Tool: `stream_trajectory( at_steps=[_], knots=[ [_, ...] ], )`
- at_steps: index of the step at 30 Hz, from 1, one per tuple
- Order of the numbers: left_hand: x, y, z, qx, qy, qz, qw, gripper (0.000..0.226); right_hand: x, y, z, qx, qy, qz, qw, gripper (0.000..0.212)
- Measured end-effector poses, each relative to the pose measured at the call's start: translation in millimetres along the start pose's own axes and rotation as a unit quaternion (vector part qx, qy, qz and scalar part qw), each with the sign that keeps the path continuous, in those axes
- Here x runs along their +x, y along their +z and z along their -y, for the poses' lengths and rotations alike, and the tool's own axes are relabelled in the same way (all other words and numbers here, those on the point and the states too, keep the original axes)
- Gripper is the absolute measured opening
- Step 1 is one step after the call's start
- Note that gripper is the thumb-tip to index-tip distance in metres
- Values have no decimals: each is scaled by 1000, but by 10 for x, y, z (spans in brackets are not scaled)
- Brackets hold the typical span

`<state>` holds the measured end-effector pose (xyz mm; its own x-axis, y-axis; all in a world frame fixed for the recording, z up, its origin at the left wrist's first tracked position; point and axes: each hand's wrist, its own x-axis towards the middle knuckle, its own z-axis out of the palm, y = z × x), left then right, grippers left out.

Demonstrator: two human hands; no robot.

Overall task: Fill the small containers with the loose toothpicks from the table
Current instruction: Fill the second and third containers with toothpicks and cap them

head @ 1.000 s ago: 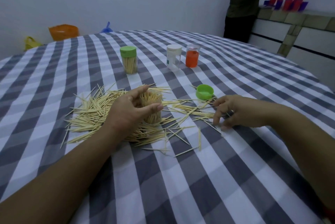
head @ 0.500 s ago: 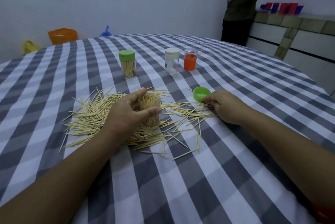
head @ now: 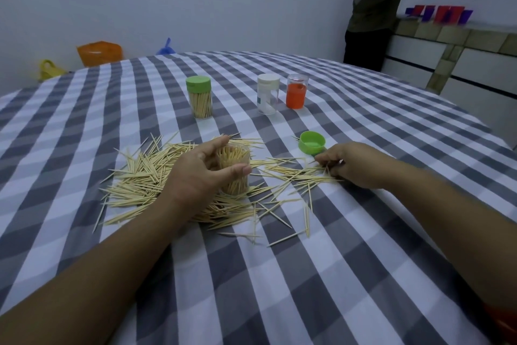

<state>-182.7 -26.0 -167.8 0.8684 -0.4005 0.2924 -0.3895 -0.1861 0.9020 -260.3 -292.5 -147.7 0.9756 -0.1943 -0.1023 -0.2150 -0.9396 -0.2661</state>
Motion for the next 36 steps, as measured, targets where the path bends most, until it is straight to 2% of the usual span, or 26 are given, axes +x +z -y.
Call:
stream_trajectory(
  at_steps=[4,8,11,12,14,16,17,19,23,27,30,33,36],
  knots=[
    [-2,-2,-9,3,1,0,1000,86,31,109,95,83,-4,-58,995,30],
    [-2,-4,-7,-2,-3,0,1000,88,-19,27,102,104,-6,-38,994,27],
    [0,1,-16,-9,-4,3,1000,88,-95,-117,87,100,-10,5,995,31],
    [-2,3,-17,-10,-5,3,1000,87,-112,-138,72,102,-9,29,994,35],
    [-5,6,-20,-10,-5,1,1000,86,-137,-130,73,84,-6,78,993,59],
    [-11,5,-28,-4,-3,-1,1000,85,-132,-65,97,55,-9,87,995,81],
    [-12,4,-33,-1,-1,-1,1000,84,-121,-31,120,58,-13,78,995,85],
    [-15,1,-35,0,0,-4,1000,83,-101,21,189,77,-26,56,995,79],
    [-23,-6,-26,1,0,-6,1000,83,-7,87,324,37,-48,4,998,46],
    [-15,-2,-29,-15,-8,-2,1000,87,98,108,425,33,-60,-30,997,28],
    [-14,1,-39,-14,-7,-2,1000,86,138,72,469,40,-65,-36,996,25],
    [-10,4,-40,-11,-4,-4,1000,82,196,47,503,79,-53,-62,994,31],
    [-7,9,-41,-15,-3,-3,1000,83,258,104,534,25,-41,-34,998,40]
  ],
)
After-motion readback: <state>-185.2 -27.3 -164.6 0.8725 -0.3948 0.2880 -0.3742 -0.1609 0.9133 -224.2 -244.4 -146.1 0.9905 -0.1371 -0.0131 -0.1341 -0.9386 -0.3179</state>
